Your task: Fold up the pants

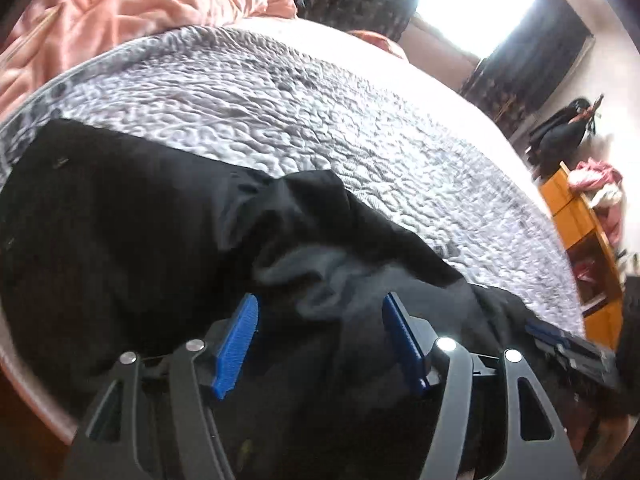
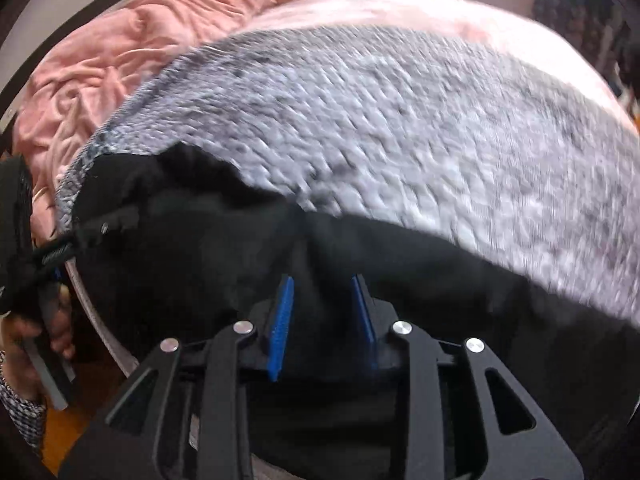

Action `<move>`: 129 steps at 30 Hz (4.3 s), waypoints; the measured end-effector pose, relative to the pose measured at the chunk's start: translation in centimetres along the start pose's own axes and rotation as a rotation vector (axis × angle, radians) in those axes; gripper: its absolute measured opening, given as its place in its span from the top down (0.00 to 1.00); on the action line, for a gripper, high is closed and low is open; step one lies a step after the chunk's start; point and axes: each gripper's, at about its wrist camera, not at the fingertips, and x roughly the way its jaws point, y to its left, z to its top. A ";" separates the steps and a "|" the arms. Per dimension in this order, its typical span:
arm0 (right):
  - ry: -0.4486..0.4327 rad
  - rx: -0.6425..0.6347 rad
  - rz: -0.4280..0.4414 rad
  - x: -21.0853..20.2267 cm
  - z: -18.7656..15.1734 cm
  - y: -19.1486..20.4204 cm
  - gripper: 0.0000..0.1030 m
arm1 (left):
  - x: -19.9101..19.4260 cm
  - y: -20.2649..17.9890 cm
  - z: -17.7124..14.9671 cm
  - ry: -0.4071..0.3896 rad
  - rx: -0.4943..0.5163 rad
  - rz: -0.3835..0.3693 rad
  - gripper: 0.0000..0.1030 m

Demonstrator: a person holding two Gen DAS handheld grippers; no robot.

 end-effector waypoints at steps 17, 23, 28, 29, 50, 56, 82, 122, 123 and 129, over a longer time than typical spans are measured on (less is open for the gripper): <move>0.017 0.111 -0.010 -0.5 -5.3 -3.4 0.68 | -0.9 2.5 -4.4 0.075 0.020 0.091 0.28; 0.047 0.149 0.014 0.2 -6.4 -4.2 0.68 | -1.3 2.9 -4.9 0.085 -0.019 0.077 0.29; -0.022 0.171 0.132 -5.3 -9.2 -3.8 0.68 | -4.2 0.3 -6.6 0.072 0.033 -0.022 0.27; -0.021 0.174 0.151 -5.6 -9.8 -3.6 0.68 | -4.2 -0.8 -7.3 0.083 0.063 -0.038 0.27; -0.077 0.608 0.082 -12.1 -19.6 -15.4 0.60 | -3.2 -11.6 -11.9 0.085 0.327 -0.070 0.18; -0.046 0.706 0.005 -13.7 -23.5 -21.1 0.56 | -0.3 -17.8 -13.7 0.153 0.406 -0.135 0.17; -0.445 0.782 0.116 -19.6 -21.4 -29.6 0.95 | -0.5 -14.7 -10.3 0.044 0.292 -0.054 0.17; -0.049 -0.143 -0.119 -4.6 -9.6 0.7 0.83 | -7.2 1.3 -7.1 -0.009 -0.110 -0.076 0.10; -0.037 -0.147 -0.104 -3.8 -9.7 1.1 0.70 | -7.1 1.6 -7.2 -0.008 -0.117 -0.073 0.10; -0.076 -0.134 0.058 -6.1 -11.2 2.3 0.24 | -6.8 3.2 -7.4 0.009 -0.158 -0.076 0.10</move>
